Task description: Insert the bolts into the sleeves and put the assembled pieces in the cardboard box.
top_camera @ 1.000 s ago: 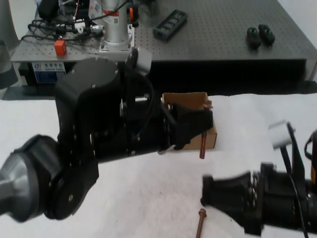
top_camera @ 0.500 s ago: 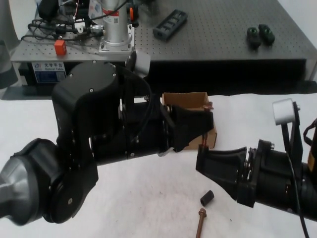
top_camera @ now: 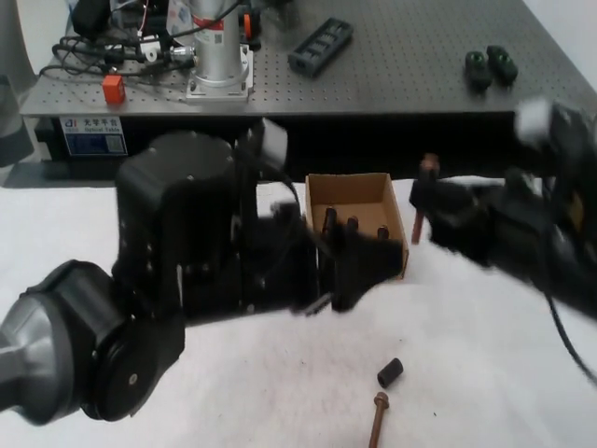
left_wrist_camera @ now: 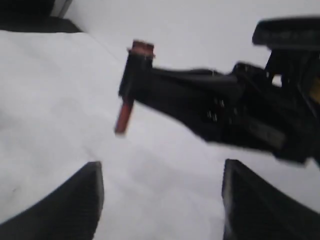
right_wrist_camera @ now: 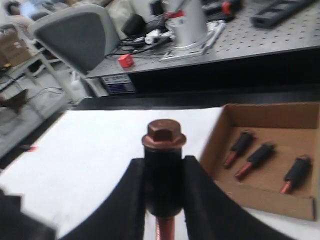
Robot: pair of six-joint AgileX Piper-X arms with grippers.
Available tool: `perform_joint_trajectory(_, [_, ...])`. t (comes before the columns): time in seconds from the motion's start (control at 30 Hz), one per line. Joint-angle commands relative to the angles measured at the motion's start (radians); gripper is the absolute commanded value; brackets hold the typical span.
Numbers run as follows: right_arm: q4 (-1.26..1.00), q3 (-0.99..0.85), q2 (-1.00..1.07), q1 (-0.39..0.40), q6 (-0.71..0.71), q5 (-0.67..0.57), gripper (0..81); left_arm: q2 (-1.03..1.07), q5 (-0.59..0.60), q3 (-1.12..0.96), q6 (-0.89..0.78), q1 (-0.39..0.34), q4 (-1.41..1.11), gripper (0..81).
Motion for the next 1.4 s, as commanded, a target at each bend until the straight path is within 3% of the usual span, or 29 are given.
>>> perform_joint_trajectory(0.0, [0.197, -0.27, 0.29, -0.07, -0.183, 0.026, 4.2, -0.005, -0.016, 0.003, 0.057, 0.0, 0.0, 48.0])
perform_joint_trajectory(0.23, [0.578, -0.802, 0.753, -0.067, -0.318, 0.129, 4.2, 0.168, -0.242, -0.188, 0.371, -0.075, 0.492, 48.0])
perform_joint_trajectory(0.47, [0.889, -1.171, 1.049, -0.067, -0.341, 0.2, 4.2, 0.394, -0.304, -0.415, 0.397, -0.125, 0.709, 45.4])
perform_joint_trajectory(0.63, [1.0, -1.26, 1.128, -0.067, -0.341, 0.219, 2.0, 0.488, -0.329, -0.505, 0.397, -0.155, 0.721, 45.4])
perform_joint_trajectory(0.8, [1.01, -1.26, 1.116, -0.072, -0.341, 0.205, 35.8, 0.557, -0.338, -0.554, 0.389, -0.165, 0.732, 45.4])
perform_joint_trajectory(0.87, [1.01, -1.261, 1.101, -0.072, -0.341, 0.205, 41.7, 0.578, -0.338, -0.564, 0.354, -0.167, 0.732, 44.5])
perform_joint_trajectory(0.97, [1.016, -1.261, 1.065, -0.072, -0.341, 0.205, 35.4, 0.602, -0.338, -0.577, 0.323, -0.168, 0.748, 36.5])
perform_joint_trajectory(1.07, [1.031, -1.261, 1.004, -0.072, -0.341, 0.202, 29.2, 0.616, -0.338, -0.583, 0.312, -0.168, 0.782, 23.2])
perform_joint_trajectory(1.2, [1.059, -1.257, 0.902, -0.072, -0.341, 0.202, 28.8, 0.615, -0.336, -0.583, 0.312, -0.168, 0.813, 2.9])
perform_joint_trajectory(1.37, [1.079, -1.187, 0.729, -0.072, -0.341, 0.202, 28.8, 0.615, -0.336, -0.583, 0.349, -0.168, 0.847, 0.1])
